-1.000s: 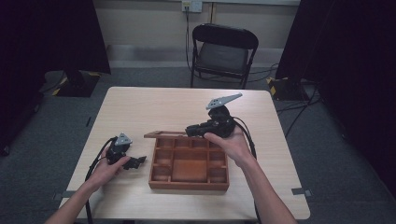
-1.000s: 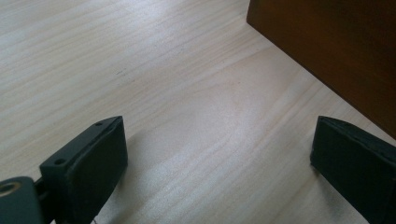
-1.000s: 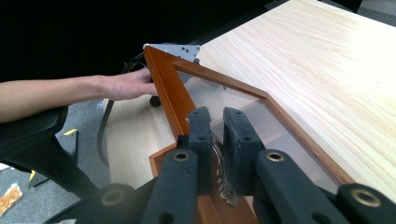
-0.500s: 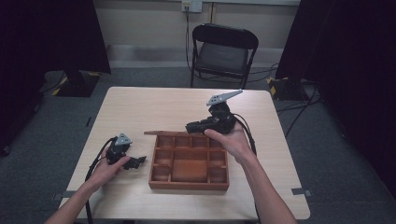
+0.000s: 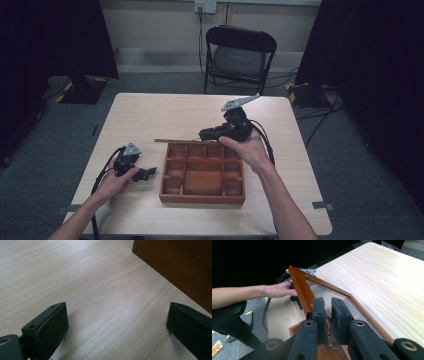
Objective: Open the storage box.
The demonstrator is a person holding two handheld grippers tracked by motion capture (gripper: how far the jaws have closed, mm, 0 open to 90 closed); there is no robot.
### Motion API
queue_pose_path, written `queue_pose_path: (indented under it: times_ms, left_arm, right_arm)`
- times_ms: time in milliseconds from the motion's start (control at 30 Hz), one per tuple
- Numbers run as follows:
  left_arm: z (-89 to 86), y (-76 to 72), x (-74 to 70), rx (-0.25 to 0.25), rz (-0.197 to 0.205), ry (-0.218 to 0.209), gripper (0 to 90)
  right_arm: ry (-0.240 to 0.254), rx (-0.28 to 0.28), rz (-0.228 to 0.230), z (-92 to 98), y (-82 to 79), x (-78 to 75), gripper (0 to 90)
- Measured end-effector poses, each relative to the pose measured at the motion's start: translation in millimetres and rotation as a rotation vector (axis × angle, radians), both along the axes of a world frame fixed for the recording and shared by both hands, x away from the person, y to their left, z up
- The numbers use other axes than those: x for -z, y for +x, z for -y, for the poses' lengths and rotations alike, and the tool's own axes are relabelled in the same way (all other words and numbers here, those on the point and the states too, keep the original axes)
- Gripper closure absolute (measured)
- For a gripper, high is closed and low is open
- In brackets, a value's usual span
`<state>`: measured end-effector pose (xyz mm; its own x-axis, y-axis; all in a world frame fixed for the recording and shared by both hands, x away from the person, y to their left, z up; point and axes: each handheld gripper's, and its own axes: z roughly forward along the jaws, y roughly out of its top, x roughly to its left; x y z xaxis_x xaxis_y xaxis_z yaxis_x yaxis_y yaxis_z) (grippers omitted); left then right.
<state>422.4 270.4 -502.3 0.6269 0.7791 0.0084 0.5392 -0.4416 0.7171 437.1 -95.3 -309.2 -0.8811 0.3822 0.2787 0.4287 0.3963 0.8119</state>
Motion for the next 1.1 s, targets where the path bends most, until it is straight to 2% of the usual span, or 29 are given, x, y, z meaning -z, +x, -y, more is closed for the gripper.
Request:
queue_pose_path:
  times_ms: [1100]
  left_arm:
    - [-0.1,0.1,0.1,0.001,0.001,-0.001,3.3]
  right_arm:
    - [-0.004,0.024,0.021,0.2,0.5,-1.8,79.2]
